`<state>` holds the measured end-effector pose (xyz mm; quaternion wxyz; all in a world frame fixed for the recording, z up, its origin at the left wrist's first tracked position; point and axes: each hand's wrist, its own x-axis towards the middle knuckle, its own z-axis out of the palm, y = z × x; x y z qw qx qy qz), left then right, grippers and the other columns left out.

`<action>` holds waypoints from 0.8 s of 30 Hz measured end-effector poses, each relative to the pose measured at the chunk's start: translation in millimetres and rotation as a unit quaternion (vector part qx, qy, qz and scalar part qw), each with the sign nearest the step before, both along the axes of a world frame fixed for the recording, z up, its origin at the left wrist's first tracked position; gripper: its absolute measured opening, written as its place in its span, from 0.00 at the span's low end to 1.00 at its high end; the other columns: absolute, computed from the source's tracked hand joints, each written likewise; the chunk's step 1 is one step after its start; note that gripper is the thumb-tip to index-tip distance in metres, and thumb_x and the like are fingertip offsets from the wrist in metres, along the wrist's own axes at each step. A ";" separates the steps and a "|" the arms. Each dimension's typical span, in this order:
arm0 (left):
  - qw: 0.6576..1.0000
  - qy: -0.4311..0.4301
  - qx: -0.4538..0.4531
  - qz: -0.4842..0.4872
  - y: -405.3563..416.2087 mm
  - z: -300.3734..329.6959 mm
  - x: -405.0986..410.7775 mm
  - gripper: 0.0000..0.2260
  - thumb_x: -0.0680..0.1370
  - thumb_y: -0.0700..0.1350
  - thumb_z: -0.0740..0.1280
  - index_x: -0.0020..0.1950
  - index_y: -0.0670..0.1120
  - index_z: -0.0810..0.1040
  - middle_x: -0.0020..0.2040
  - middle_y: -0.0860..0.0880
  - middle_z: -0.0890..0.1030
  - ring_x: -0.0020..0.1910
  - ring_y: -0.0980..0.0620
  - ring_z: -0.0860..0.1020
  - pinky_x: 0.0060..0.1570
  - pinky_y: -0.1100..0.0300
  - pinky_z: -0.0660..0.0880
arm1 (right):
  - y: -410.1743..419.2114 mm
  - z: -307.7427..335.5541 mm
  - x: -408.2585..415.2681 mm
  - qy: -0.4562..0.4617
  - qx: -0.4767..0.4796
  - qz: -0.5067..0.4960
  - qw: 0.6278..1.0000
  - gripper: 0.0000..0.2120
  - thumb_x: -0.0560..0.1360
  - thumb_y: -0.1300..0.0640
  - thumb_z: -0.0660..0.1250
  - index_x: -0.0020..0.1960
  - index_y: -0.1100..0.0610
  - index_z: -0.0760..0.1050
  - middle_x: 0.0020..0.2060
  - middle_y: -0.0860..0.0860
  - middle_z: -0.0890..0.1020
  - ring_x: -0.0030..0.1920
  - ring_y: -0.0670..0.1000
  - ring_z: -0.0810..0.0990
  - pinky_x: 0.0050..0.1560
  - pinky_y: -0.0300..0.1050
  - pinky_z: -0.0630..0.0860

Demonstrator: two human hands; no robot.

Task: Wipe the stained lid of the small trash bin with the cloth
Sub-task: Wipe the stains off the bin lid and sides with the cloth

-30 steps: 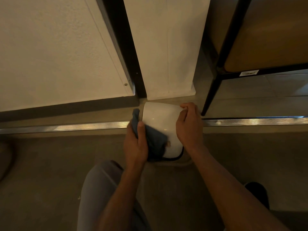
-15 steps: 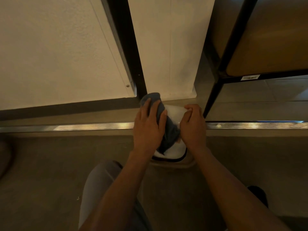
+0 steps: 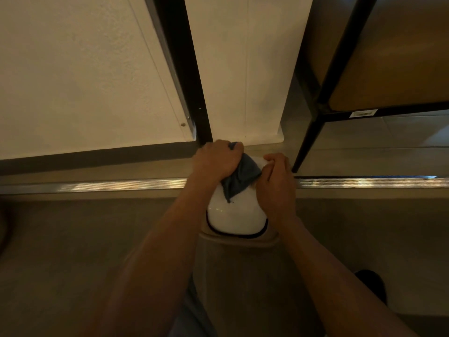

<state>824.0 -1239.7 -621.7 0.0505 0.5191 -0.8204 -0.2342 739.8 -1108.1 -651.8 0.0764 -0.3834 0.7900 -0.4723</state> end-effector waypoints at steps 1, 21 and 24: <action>0.998 -0.014 -0.053 -0.020 8.8 -0.9 -4.6 0.23 0.82 0.62 0.52 0.46 0.49 0.79 0.42 0.48 0.78 0.37 0.50 0.74 0.43 0.55 0.69 | -0.1 0.5 0.2 0.000 -0.001 -0.001 1.000 0.10 0.82 0.64 0.55 0.60 0.63 0.71 0.52 0.59 0.76 0.48 0.57 0.77 0.48 0.53 0.75; 0.974 0.081 -0.172 -0.123 25.3 -18.8 28.7 0.22 0.83 0.60 0.51 0.65 0.50 0.76 0.58 0.45 0.80 0.55 0.46 0.78 0.59 0.52 0.74 | -1.5 -2.3 1.0 0.015 -0.024 -0.016 0.999 0.09 0.80 0.64 0.57 0.57 0.63 0.73 0.48 0.58 0.78 0.43 0.53 0.76 0.44 0.39 0.68; 0.961 0.149 -0.156 -0.171 26.5 -26.0 62.0 0.20 0.83 0.58 0.54 0.72 0.51 0.70 0.67 0.46 0.76 0.63 0.50 0.73 0.65 0.57 0.67 | -2.1 -2.7 2.8 0.007 -0.019 -0.012 1.000 0.10 0.81 0.61 0.56 0.58 0.63 0.72 0.50 0.58 0.79 0.46 0.52 0.77 0.48 0.44 0.75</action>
